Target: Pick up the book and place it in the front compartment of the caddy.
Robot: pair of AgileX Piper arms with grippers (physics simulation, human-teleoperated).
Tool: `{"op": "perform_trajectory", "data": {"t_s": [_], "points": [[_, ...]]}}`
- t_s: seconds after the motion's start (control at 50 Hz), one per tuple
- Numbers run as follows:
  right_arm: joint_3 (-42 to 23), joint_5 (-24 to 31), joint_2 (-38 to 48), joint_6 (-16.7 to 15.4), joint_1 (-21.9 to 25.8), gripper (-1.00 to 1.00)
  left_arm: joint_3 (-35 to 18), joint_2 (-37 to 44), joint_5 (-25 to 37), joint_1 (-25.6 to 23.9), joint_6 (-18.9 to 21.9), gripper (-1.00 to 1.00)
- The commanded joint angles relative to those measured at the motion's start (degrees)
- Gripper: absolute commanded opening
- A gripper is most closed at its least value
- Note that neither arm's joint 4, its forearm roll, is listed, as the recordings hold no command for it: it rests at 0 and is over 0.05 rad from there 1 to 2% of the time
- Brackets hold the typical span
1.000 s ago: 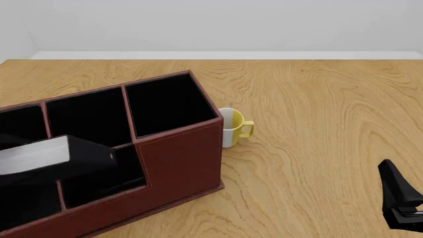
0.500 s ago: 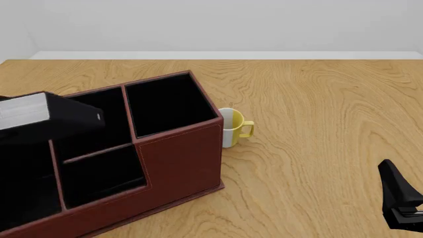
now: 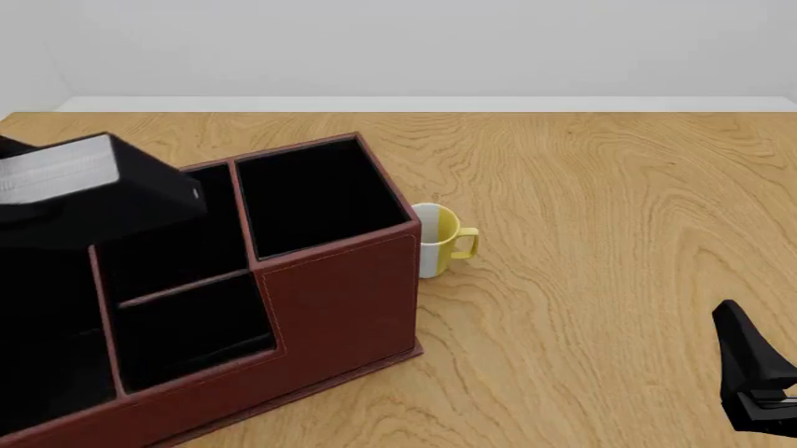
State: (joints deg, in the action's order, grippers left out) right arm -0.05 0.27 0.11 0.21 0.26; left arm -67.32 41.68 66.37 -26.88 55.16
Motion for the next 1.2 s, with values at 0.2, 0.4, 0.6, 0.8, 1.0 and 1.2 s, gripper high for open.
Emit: {"op": "perform_trajectory", "data": {"t_s": [0.2, 0.4, 0.6, 0.8, 1.0, 1.2], "points": [[0.0, 0.0, 0.0, 0.0, 0.0, 1.0, -0.9, 1.8, -0.5, 0.1, -1.7, -1.0], [0.0, 0.0, 0.0, 0.0, 0.0, 1.0, -0.2, 2.4, -2.0, 0.0, -2.5, -1.0], [0.0, 0.0, 0.0, 0.0, 0.0, 1.0, 2.1, 2.3, -4.0, 1.3, -2.4, -1.0], [0.0, 0.0, 0.0, 0.0, 0.0, 1.0, 4.4, 2.2, -5.2, 1.5, -2.8, -1.0], [0.0, 0.0, 0.0, 0.0, 0.0, 1.0, 7.3, 1.6, -6.6, 2.6, -1.5, -1.0], [0.0, 0.0, 0.0, 0.0, 0.0, 1.0, 8.6, 1.8, -8.2, 3.2, -1.2, -1.0]]}}
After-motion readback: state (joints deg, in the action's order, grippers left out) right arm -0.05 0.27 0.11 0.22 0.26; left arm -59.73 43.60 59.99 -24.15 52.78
